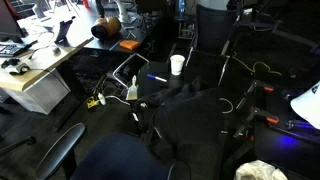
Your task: Put the blue pen in the white coffee cup
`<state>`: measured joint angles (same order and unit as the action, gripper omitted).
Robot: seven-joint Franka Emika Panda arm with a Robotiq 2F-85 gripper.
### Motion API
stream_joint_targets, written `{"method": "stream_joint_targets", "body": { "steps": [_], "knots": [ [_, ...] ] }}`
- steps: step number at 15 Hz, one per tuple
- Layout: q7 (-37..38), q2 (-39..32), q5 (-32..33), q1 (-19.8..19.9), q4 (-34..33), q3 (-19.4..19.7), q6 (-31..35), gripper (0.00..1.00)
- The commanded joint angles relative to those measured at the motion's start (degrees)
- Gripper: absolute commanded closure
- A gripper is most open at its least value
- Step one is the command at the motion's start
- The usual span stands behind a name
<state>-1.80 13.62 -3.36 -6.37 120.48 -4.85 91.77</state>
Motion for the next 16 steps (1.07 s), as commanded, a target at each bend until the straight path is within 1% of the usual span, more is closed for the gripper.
{"method": "stream_joint_targets", "body": {
  "steps": [1,5,7,10,16],
  "knots": [
    [-0.03,-0.03,-0.04,0.25,-0.12,-0.24,-0.12,0.0],
    [-0.03,-0.03,-0.04,0.25,-0.12,-0.24,-0.11,0.0],
    [-0.06,-1.43,0.49,0.34,-0.86,-0.29,1.84,0.0],
    [0.71,-4.09,1.78,0.7,-1.82,-0.27,7.92,0.0],
    [3.22,-12.11,4.93,2.2,-3.69,0.67,23.33,0.0]
  ]
}}
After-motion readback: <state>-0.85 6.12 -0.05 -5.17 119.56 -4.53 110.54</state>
